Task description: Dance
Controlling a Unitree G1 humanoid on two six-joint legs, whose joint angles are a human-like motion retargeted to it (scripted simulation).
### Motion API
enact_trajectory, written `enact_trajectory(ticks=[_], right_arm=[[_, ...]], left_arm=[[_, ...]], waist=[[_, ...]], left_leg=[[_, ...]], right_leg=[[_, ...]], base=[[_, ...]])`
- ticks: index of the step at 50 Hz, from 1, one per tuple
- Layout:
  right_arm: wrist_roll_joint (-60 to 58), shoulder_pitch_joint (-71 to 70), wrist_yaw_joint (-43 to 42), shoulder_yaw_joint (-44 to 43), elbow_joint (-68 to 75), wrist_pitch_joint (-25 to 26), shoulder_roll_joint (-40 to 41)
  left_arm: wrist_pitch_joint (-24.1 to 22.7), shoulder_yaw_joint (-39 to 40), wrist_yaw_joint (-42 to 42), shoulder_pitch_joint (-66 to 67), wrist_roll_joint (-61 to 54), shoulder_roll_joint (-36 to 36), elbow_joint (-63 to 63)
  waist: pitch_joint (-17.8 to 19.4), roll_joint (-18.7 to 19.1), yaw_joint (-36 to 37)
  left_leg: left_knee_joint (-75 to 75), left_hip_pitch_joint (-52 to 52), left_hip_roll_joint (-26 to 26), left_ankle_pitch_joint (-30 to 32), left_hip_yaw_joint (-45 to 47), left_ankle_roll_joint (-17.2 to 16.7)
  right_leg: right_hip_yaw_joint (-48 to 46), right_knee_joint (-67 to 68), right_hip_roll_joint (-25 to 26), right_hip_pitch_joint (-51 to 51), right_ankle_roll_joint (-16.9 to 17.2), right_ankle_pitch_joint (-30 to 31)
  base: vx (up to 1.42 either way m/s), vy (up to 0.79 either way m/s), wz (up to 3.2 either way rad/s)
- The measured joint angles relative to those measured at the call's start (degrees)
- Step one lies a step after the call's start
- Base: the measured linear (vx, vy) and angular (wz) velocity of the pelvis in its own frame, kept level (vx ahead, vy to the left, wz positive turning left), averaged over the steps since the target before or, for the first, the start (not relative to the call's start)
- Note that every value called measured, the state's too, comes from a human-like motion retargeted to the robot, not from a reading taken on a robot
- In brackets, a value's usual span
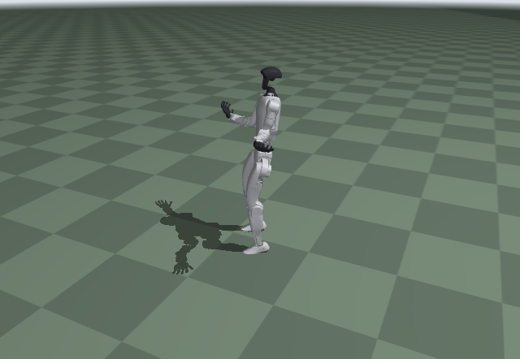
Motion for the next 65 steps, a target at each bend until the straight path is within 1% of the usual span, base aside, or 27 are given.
enact_trajectory(ticks=[3,6,9,10,13,15,18,20,21,24,25,27,32,34,38,40,42,45,47,50,52,54,57,59,61,63,65], right_arm=[[-0.3,-2.6,-0.8,4.4,-2.5,-5.3,4.5],[-11.0,-0.4,-8.2,8.4,-6.3,-11.2,8.9],[-22.4,4.4,-17.9,12.1,-10.0,-19.6,13.6],[-26.3,6.3,-20.7,13.0,-10.5,-23.5,15.0],[-47.5,12.7,-37.9,14.8,-8.4,-34.0,16.2],[-75.8,17.3,-59.9,14.9,-6.5,-34.2,13.5],[-103.7,24.4,-76.0,14.8,-5.1,-22.5,2.8],[-112.8,25.7,-74.3,13.8,-2.9,-17.8,-5.4],[-115.5,25.1,-71.0,13.6,-1.1,-15.5,-10.1],[-124.0,23.9,-60.2,13.6,4.2,-5.8,-25.2],[-127.3,23.9,-56.4,13.9,5.9,-1.8,-30.6],[-136.3,23.9,-50.6,15.6,8.6,5.3,-40.2],[-154.5,28.0,-40.7,16.7,11.8,17.9,-59.7],[-158.0,29.8,-37.8,14.8,11.9,22.2,-61.6],[-151.2,32.8,-30.7,8.0,10.7,27.1,-55.6],[-143.7,32.4,-28.4,5.7,10.1,29.8,-50.3],[-133.4,29.1,-28.9,5.6,10.9,32.1,-43.8],[-113.0,23.2,-32.7,5.7,12.5,30.6,-33.0],[-94.6,19.9,-34.1,4.0,12.0,25.8,-24.8],[-63.4,15.8,-29.8,0.4,7.5,17.5,-12.5],[-42.5,12.0,-22.1,-1.6,3.3,10.0,-4.4],[-22.3,8.9,-13.2,-2.9,-1.1,1.5,2.3],[-1.3,5.3,-6.6,-4.8,-8.4,-9.4,9.3],[1.0,5.2,-8.2,-5.0,-11.5,-17.7,10.5],[-4.5,7.2,-14.1,-4.3,-12.7,-24.5,10.0],[-20.0,10.0,-27.6,-2.5,-14.8,-30.0,9.2],[-42.2,13.6,-45.9,-1.1,-17.7,-33.1,8.3]], left_arm=[[-7.9,-4.2,6.4,4.4,8.2,-2.9,-8.0],[-13.0,-9.1,15.2,10.3,22.1,-5.3,-13.8],[-14.8,-12.0,30.4,16.2,50.2,-7.0,-15.3],[-14.0,-12.4,37.1,17.9,63.1,-7.3,-14.8],[-0.1,-13.4,58.3,25.0,105.5,-4.8,-14.3],[11.9,-14.1,63.2,32.5,127.2,-0.1,-15.8],[24.8,-12.7,52.2,40.9,159.0,8.8,-17.8],[30.6,-11.8,39.0,45.5,177.0,15.9,-19.0],[32.5,-10.8,33.0,47.2,183.0,19.3,-18.9],[31.6,-7.8,18.1,51.0,192.4,28.3,-16.7],[29.7,-6.6,14.3,52.0,192.3,30.9,-15.4],[28.2,-4.0,7.1,53.2,189.3,34.1,-11.9],[31.8,3.6,-15.7,53.8,189.0,35.5,-8.3],[35.1,4.5,-20.8,50.6,187.2,33.7,-8.3],[42.7,4.2,-22.8,41.7,175.2,28.8,-6.9],[47.8,3.4,-19.7,36.7,168.0,26.4,-5.5],[50.7,3.1,-14.7,32.0,159.0,24.4,-3.9],[52.3,3.4,-4.3,23.1,141.7,21.6,-1.6],[51.0,1.4,3.1,16.4,127.7,20.1,-1.6],[44.0,-3.5,17.2,6.9,101.3,17.3,-2.2],[32.5,-6.3,21.7,4.7,77.8,16.2,-2.6],[21.5,-8.3,19.8,3.4,49.5,16.7,-1.4],[11.0,-12.9,10.8,-6.5,19.2,10.9,-2.7],[3.8,-14.3,3.9,-11.0,6.2,5.9,-4.5],[-3.2,-15.5,1.8,-11.8,0.4,2.2,-6.8],[-11.6,-17.0,7.4,-8.4,6.9,-0.7,-10.5],[-17.4,-17.7,20.5,-2.1,25.6,-2.8,-15.1]], waist=[[1.0,0.8,1.0],[1.4,1.5,2.5],[1.5,0.8,3.4],[1.6,0.4,3.4],[1.6,-1.1,3.3],[1.3,-1.1,3.0],[3.5,-1.6,1.5],[4.6,-2.0,0.3],[4.4,-2.3,0.7],[3.0,-3.7,1.9],[2.3,-4.1,1.9],[1.7,-4.1,0.3],[2.0,-2.8,-2.5],[2.3,-2.7,-2.8],[3.2,-3.6,-2.6],[3.2,-4.6,-2.5],[2.2,-5.9,-2.9],[0.2,-6.6,-4.5],[-0.6,-7.9,-3.3],[-0.4,-10.0,-2.1],[-0.3,-11.9,-2.1],[0.1,-13.8,-2.3],[1.2,-14.5,-0.5],[1.5,-15.7,0.9],[1.9,-16.6,1.3],[1.7,-16.1,1.5],[1.4,-14.6,0.8]], left_leg=[[0.2,0.0,-0.3,-1.2,3.1,1.4],[-0.9,-0.3,-0.6,-1.8,5.5,2.6],[-3.0,0.5,-1.8,-1.8,8.7,3.6],[-3.8,1.1,-2.3,-1.8,9.7,3.9],[-5.8,2.4,-3.9,-2.0,12.3,4.6],[-6.5,3.1,-3.7,-2.7,13.7,4.8],[-5.4,5.4,-3.9,-4.2,14.7,5.3],[-4.6,5.6,-4.5,-5.0,14.3,5.9],[-4.1,4.7,-4.4,-5.5,15.4,5.9],[-3.6,1.9,-4.8,-6.8,19.2,6.1],[-3.5,1.0,-4.8,-7.1,20.1,6.0],[-2.4,0.1,-3.5,-7.7,20.7,5.5],[-0.1,-1.0,0.1,-8.6,19.1,4.1],[-1.1,-0.5,0.6,-8.2,17.4,3.0],[-4.7,3.7,1.2,-6.0,13.4,0.6],[-6.0,6.1,1.3,-5.1,11.6,-0.5],[-6.2,7.0,2.3,-4.7,10.1,-1.2],[-5.6,7.6,6.4,-4.3,8.6,-2.5],[-3.8,7.7,8.6,-3.8,8.0,-2.4],[1.7,5.9,11.8,-1.9,4.3,-0.4],[7.4,2.5,13.2,0.3,2.3,2.5],[14.9,-2.3,14.5,2.1,0.8,7.1],[27.3,-9.2,20.0,0.3,2.0,15.7],[29.7,-12.3,14.2,-0.7,1.2,14.3],[29.2,-14.2,7.0,-1.5,0.8,9.7],[26.0,-15.1,2.0,-1.1,1.7,5.1],[19.3,-13.7,-0.3,1.6,4.4,0.7]], right_leg=[[-2.0,8.0,-1.6,-5.6,-4.7,2.4],[-6.6,13.9,-1.9,-10.1,-12.4,1.9],[-10.3,12.5,-0.2,-10.0,-11.0,-1.3],[-10.4,10.9,1.1,-9.4,-9.4,-1.6],[-12.4,4.4,3.6,-6.4,-6.3,-0.6],[-16.2,0.9,5.4,-4.6,-12.7,-3.2],[-11.9,1.9,5.7,-3.1,-8.1,-1.3],[-1.3,4.4,7.9,-6.8,-4.7,4.9],[-6.6,6.4,5.1,-8.0,-5.0,6.5],[-3.4,11.1,5.2,-13.3,-0.3,11.0],[0.3,12.8,6.8,-15.3,2.5,11.5],[2.3,17.8,6.5,-18.5,0.2,7.4],[-0.3,19.3,-1.0,-22.7,-16.6,4.5],[-0.5,15.1,-3.1,-22.4,-18.0,5.2],[7.5,3.2,-2.5,-17.5,-13.5,13.1],[15.8,-2.9,-1.6,-12.9,-3.7,17.4],[15.5,-5.3,-3.0,-9.2,6.3,14.0],[9.6,-4.2,-1.7,-6.7,5.8,4.6],[7.7,-1.9,-1.1,-5.9,5.3,0.9],[3.8,1.5,-1.3,-4.2,4.1,-3.1],[1.0,1.2,-1.2,-2.0,3.2,-4.7],[-1.1,0.5,-0.6,0.1,2.3,-5.5],[-4.3,-0.2,3.0,2.6,-0.1,-6.6],[-4.9,-1.7,2.0,2.7,-0.2,-6.2],[-5.6,-2.9,1.1,2.1,-0.5,-5.9],[-6.9,-4.9,2.0,1.8,-1.4,-5.1],[-8.1,-7.6,3.8,2.1,-1.4,-4.1]], base=[[-0.06,0.19,-1.75],[-0.17,0.18,-1.4],[-0.12,0.11,-1.1],[-0.05,0.06,-0.77],[-0.02,0.02,-0.75],[0.02,-0.03,-0.78],[0.04,-0.04,-0.35],[-0.2,-0.01,0.1],[-0.35,0.0,-0.58],[-0.33,-0.07,-1.0],[-0.18,-0.17,-0.64],[-0.09,-0.21,-0.37],[-0.13,-0.28,0.14],[-0.22,-0.35,0.53],[-0.05,-0.41,0.69],[0.0,-0.49,0.71],[-0.05,-0.58,0.68],[-0.11,-0.6,0.77],[-0.12,-0.55,0.68],[-0.18,-0.54,1.19],[-0.16,-0.49,1.47],[-0.17,-0.45,1.58],[-0.24,-0.44,1.08],[-0.37,-0.08,0.74],[-0.32,0.0,0.59],[-0.33,-0.09,0.22],[-0.28,-0.04,0.14]])
